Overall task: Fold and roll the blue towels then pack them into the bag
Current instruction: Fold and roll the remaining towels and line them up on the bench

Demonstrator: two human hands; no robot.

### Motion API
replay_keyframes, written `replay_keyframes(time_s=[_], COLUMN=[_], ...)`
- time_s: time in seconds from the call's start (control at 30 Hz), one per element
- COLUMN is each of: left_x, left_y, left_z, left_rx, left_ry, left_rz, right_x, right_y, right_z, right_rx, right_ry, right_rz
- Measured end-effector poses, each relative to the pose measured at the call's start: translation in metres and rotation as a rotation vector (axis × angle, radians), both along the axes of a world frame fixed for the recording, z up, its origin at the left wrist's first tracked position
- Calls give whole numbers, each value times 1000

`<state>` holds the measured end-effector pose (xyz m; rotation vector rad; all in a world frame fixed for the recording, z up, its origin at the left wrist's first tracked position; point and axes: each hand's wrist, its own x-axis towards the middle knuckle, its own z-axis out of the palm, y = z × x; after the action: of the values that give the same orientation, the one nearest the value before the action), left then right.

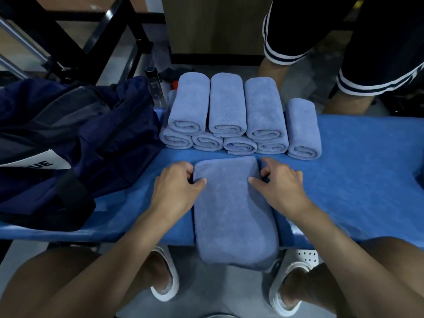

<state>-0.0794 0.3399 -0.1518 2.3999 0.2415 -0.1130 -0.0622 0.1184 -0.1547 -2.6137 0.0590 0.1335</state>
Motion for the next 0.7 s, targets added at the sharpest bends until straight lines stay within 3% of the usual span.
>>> replay_keyframes(time_s=[0.17, 0.33, 0.7], left_x=[10, 20, 19], left_y=[-5, -3, -9], left_z=[10, 13, 21], left_rx=[-186, -368, -572], left_ry=[112, 194, 131], left_rz=[46, 44, 60], right_x=[3, 5, 7], right_y=[-2, -15, -19], right_z=[1, 8, 14], right_rx=[77, 370, 710], right_ry=[50, 52, 74], right_rz=[-27, -80, -182])
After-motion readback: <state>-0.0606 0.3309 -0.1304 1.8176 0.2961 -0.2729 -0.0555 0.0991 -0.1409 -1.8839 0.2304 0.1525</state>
